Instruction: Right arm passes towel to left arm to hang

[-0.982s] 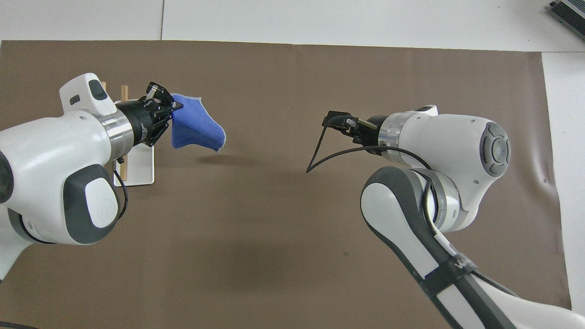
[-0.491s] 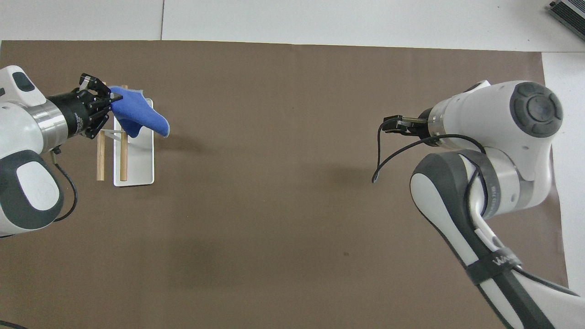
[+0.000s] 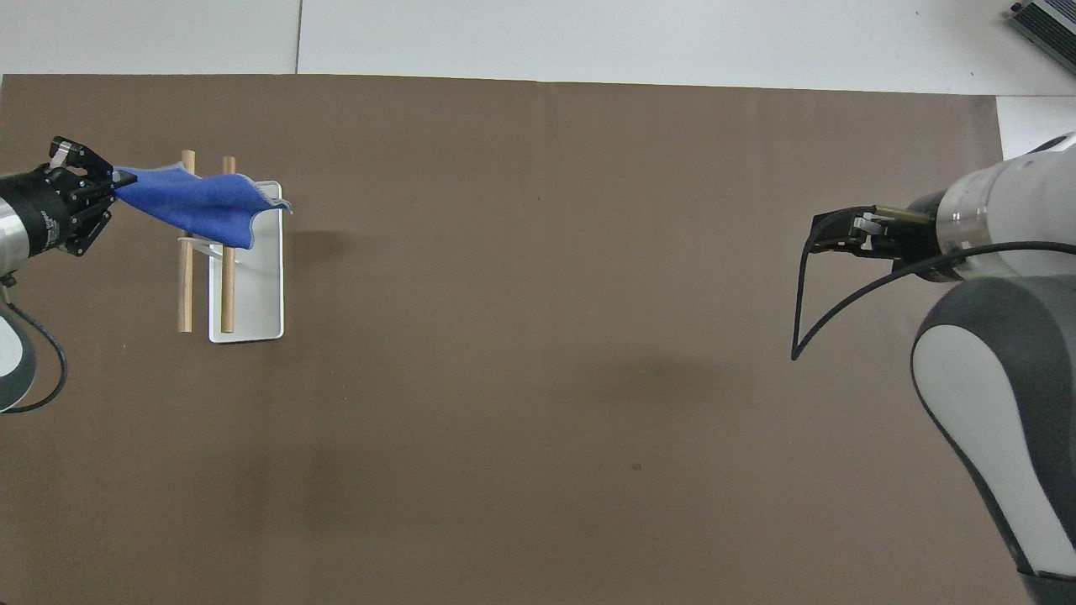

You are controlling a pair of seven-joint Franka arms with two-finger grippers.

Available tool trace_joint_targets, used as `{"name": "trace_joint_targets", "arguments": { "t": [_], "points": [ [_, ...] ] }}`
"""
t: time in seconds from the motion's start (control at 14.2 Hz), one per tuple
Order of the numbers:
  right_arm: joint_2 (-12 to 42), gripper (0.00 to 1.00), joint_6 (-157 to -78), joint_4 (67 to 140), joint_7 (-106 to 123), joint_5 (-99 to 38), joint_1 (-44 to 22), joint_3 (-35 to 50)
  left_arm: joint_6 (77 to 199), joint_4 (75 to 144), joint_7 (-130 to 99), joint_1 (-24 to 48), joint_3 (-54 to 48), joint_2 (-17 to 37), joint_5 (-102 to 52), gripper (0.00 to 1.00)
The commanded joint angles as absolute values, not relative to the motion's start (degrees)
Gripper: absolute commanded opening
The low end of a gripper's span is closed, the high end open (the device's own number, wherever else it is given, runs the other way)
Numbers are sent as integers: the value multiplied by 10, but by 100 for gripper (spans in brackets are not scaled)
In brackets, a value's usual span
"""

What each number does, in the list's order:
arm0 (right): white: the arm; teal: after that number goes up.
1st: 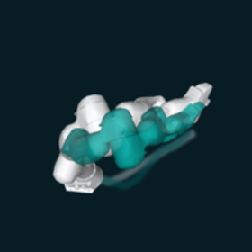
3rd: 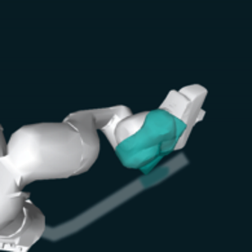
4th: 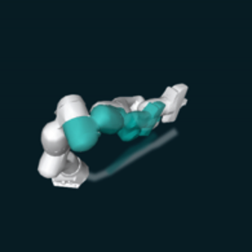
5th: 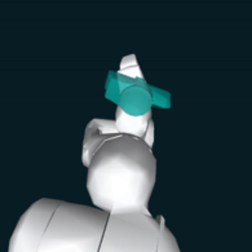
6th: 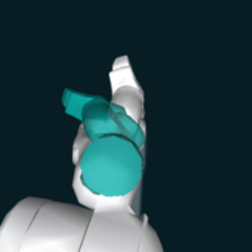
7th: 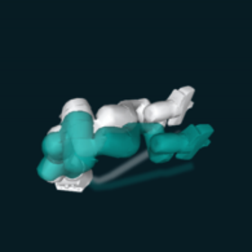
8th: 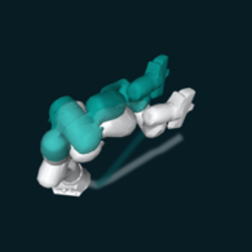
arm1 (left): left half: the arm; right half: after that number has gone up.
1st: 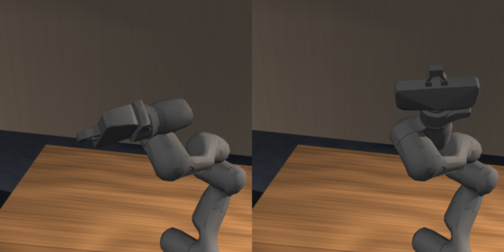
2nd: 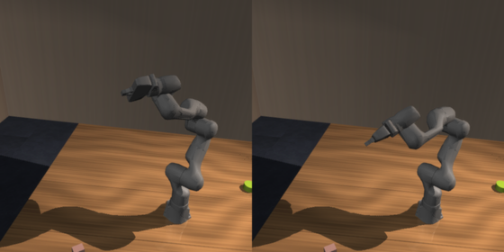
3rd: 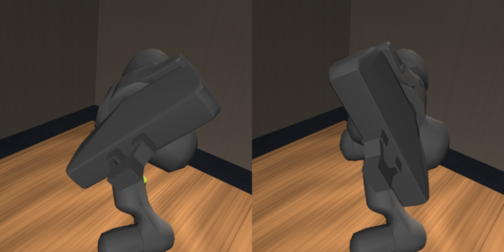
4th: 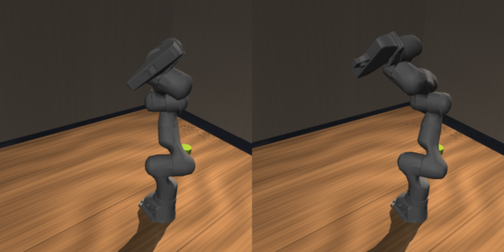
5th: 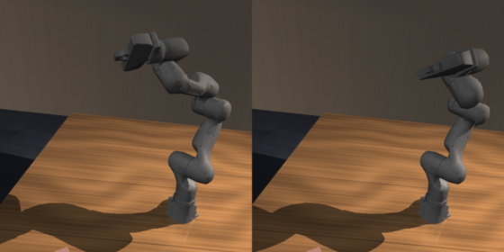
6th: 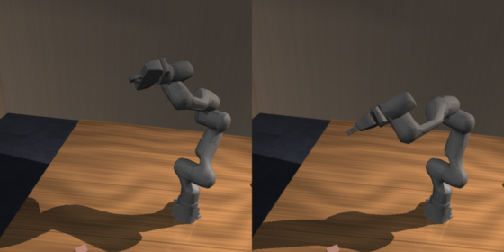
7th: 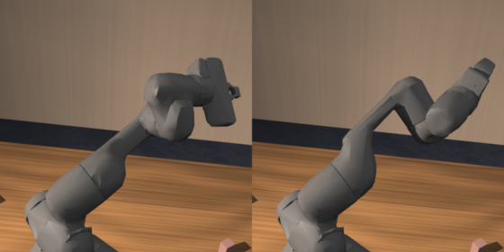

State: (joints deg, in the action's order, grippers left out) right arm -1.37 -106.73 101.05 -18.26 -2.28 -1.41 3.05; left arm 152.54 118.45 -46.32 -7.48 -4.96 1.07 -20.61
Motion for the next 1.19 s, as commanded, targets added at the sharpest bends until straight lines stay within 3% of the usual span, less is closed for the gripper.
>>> {"name": "trace_joint_targets", "arguments": {
  "t": [0.0,0.56,0.77,0.91,1.12],
  "points": [
    [-27,100,-1008,976,-174,-12,-4,26,1524,1176,-448,-77,-45,18,-210,0],
    [-28,100,-868,865,-150,-8,-4,-32,1523,1222,-448,-79,-10,4,-208,0],
    [-34,100,-872,883,-63,8,-4,-35,1527,1254,-449,-78,-10,-3,-207,0],
    [-62,100,-890,940,-68,7,-7,-34,1546,1274,-452,-78,-11,-9,-207,0],
    [-61,100,-891,937,-64,4,-3,-35,1550,1279,-455,-74,-14,-11,-207,0]
  ]
}}
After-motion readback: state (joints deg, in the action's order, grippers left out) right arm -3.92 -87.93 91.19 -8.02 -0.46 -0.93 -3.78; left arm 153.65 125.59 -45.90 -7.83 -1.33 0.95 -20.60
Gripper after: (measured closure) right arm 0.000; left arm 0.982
